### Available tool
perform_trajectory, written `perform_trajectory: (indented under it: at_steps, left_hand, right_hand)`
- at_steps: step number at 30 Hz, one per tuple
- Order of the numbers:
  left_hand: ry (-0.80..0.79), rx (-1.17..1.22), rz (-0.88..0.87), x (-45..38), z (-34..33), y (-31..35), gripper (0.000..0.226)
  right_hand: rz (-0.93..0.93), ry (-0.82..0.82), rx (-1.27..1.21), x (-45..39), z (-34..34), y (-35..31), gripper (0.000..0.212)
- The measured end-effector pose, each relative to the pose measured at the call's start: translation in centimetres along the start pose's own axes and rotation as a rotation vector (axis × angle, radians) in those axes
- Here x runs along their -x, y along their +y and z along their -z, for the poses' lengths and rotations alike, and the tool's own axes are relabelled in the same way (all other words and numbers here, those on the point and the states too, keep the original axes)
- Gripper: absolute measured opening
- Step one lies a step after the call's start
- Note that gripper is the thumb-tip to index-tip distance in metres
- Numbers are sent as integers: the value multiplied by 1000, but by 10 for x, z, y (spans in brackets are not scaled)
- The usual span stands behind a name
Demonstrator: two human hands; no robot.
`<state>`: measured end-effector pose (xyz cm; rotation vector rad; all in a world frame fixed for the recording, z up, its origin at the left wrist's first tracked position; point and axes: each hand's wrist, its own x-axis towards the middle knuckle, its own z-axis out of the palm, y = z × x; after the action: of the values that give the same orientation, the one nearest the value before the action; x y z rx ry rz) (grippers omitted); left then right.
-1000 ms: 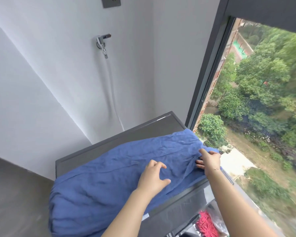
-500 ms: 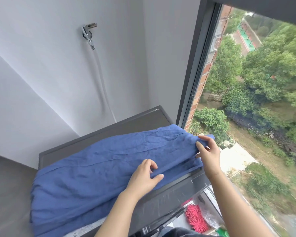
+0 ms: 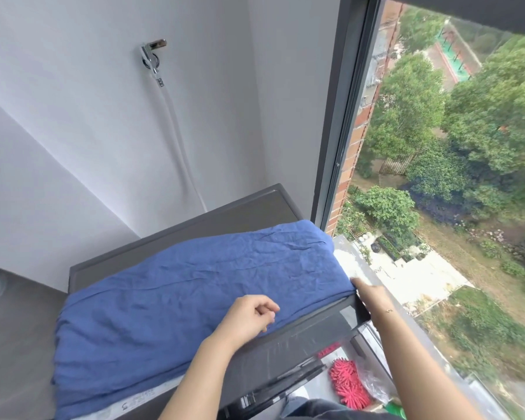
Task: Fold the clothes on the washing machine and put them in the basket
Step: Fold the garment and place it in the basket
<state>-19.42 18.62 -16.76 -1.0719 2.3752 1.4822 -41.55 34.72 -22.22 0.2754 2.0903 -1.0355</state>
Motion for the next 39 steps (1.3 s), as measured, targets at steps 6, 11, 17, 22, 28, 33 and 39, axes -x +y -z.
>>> perform_trajectory:
  at_steps: [6, 11, 17, 22, 28, 33, 39]
  left_hand:
    - [178, -441, -111, -16, -7, 1, 49]
    - [15, -608, -29, -19, -30, 0, 58]
    - [-43, -670, -62, -17, -36, -1, 63]
    - [-66, -669, -53, -20, -35, 6, 64]
    - [-92, -575, -5, -30, -38, 19, 64]
    - [-115, -280, -22, -45, -41, 49, 56]
    - [-103, 691, 70, -35, -4, 63, 38]
  right_hand:
    - [12, -366, -50, 7, 2, -6, 61]
    - [125, -366, -386, 4, 1, -26, 24]
    - [-28, -492, -1150, 16, 3, -49, 30]
    - [-161, -444, -1103, 27, -19, -52, 39]
    - [62, -291, -1179, 16, -10, -68, 46]
    - [174, -282, -1353, 22, 22, -100, 32]
    - [292, -407, -1407, 27, 28, -111, 97]
